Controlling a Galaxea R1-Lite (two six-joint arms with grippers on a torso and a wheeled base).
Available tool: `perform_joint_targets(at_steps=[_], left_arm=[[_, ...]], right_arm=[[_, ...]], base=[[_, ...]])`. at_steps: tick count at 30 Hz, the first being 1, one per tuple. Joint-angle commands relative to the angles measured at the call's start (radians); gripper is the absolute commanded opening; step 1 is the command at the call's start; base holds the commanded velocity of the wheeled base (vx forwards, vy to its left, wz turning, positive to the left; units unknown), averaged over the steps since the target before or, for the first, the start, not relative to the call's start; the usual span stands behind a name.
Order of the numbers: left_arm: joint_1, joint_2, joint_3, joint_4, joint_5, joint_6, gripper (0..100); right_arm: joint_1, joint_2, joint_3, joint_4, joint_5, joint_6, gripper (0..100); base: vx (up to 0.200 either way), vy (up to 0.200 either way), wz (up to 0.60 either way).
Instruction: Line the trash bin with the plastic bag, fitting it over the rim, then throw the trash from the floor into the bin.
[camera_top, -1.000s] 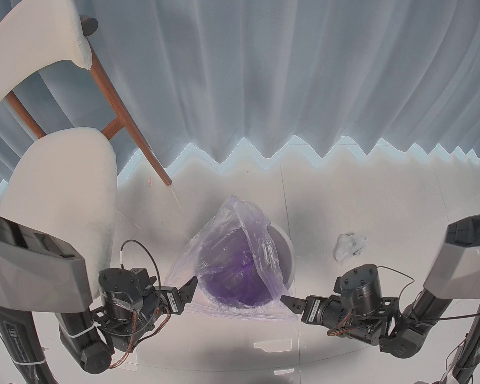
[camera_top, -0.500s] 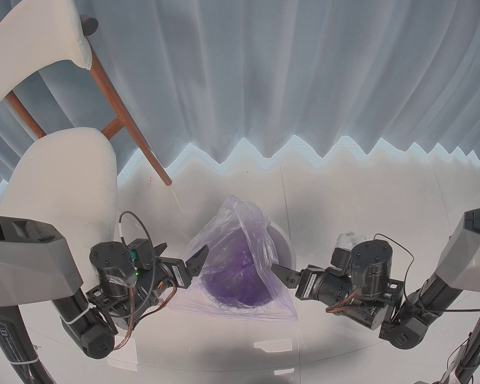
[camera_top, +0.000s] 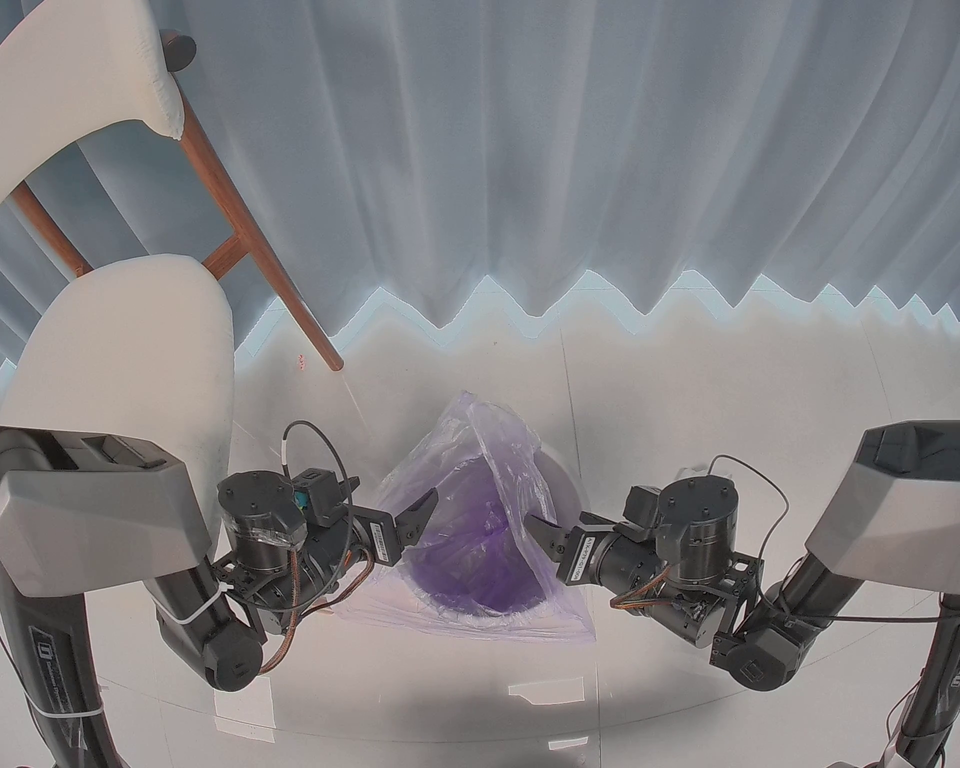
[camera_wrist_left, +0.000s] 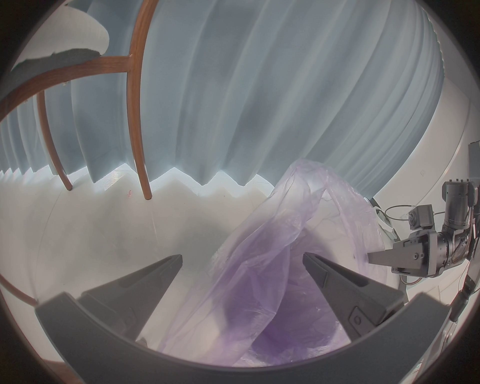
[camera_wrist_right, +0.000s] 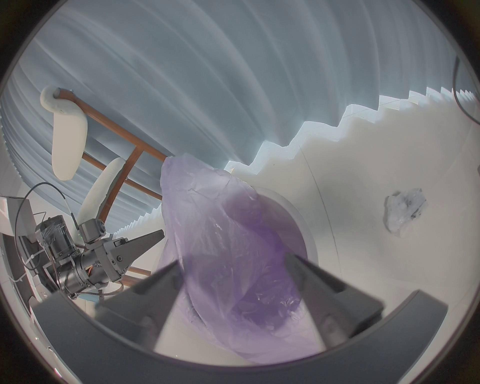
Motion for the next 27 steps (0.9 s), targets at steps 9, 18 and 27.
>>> perform_joint_targets(at_steps=[9,18,27], left_arm=[[-0.006,0.037,-0.022,-0.007,0.000,0.000,100],[-0.003,0.036,-0.100,0.012,-0.002,-0.002,0],[0.006,0.028,-0.228,0.131,-0.002,-0.012,0]], right_arm=[[-0.012,0.040,-0.010,-0.064,0.003,-0.009,0],[-0.080,0.035,-0.019,-0.086,0.009,0.003,0],[-0.190,0.020,-0.026,-0.102,0.164,0.137,0]], base=[[0.000,0.000,0.00],[0.000,0.000,0.00],[0.000,0.000,0.00]])
